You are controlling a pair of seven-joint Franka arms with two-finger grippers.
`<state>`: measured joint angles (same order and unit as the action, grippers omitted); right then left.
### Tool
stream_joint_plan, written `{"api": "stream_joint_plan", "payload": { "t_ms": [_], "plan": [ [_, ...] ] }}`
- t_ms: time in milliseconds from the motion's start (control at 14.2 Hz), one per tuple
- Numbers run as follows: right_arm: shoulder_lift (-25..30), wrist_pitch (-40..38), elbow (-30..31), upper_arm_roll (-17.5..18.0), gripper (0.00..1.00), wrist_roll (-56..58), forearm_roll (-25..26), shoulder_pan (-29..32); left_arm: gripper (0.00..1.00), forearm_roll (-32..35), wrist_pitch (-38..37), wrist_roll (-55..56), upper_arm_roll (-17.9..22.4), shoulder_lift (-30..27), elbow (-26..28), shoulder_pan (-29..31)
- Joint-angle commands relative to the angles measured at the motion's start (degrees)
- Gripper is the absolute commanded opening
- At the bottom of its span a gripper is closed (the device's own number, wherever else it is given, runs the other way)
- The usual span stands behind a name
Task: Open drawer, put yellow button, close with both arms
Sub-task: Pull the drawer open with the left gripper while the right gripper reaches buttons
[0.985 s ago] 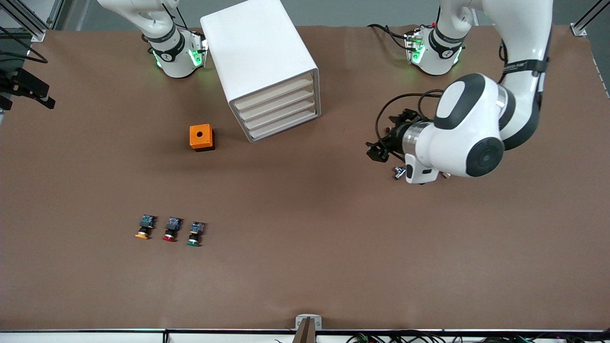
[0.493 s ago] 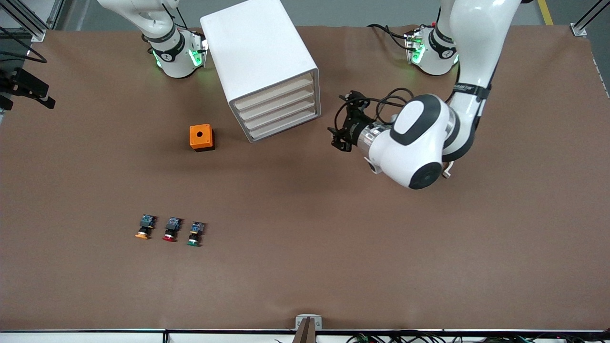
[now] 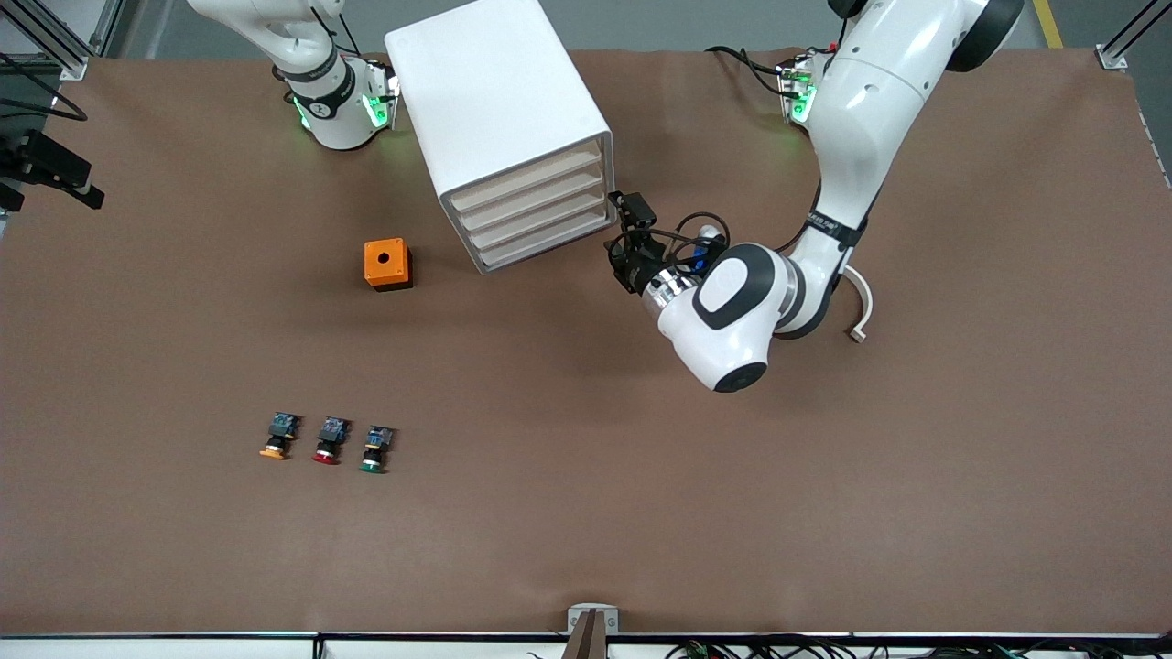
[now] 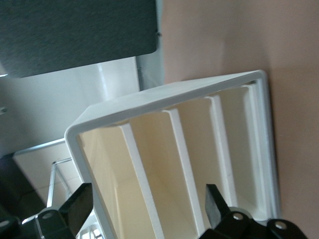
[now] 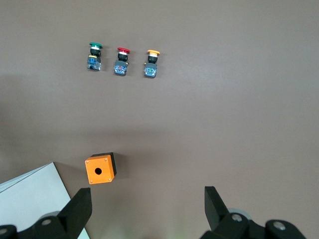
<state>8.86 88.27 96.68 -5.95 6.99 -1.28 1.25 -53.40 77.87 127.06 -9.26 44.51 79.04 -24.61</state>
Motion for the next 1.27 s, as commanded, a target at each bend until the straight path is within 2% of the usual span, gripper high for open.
{"api": "stream_joint_plan", "payload": {
  "t_ms": [0, 70, 211, 281, 422, 704, 915, 1196],
  "plan": [
    [1.07, -0.46, -0.08, 0.85, 1.0, 0.92, -0.13, 1.13, 0.86, -3.89, -1.85, 3.63, -1.29, 1.8, -2.05, 0.17],
    [0.29, -0.99, -0.26, 0.85, 1.0, 0.57, -0.04, 1.3, 0.8, -4.77, -1.85, 4.33, -1.29, 2.42, -2.05, 0.09],
    [-6.71, -0.73, -0.87, 0.85, 1.0, 0.65, 0.14, 1.56, 0.68, -5.31, -1.85, 5.21, -1.29, 3.38, -1.96, -0.7],
    [-10.23, -0.73, -2.27, 0.77, 1.0, 0.92, -0.73, 1.91, 0.64, -5.4, -1.76, 5.48, -1.29, 3.48, -1.96, -1.32],
    [-13.07, 1.28, -3.78, 0.85, 1.0, 1.1, -0.04, 2.27, 0.58, -6.71, -1.76, 6.18, -1.2, 4.26, -1.87, -2.98],
    [-21.06, 10.32, -3.69, 0.85, 1.0, 0.4, 0.05, 1.83, 0.57, -6.72, -1.76, 6.53, -1.2, 4.27, -1.52, -5.18],
    [-25.2, 19.01, 0.33, 0.94, 1.0, -5.31, -0.74, 1.74, 0.56, -6.72, -1.76, 7.68, -1.11, 4.36, -1.08, -6.76],
    [-32.49, 31.24, 1.67, 0.94, 1.0, -8.91, -0.74, 1.04, 0.43, -6.72, -1.59, 7.85, -1.11, 4.71, -1.08, -9.23]
  ]
}}
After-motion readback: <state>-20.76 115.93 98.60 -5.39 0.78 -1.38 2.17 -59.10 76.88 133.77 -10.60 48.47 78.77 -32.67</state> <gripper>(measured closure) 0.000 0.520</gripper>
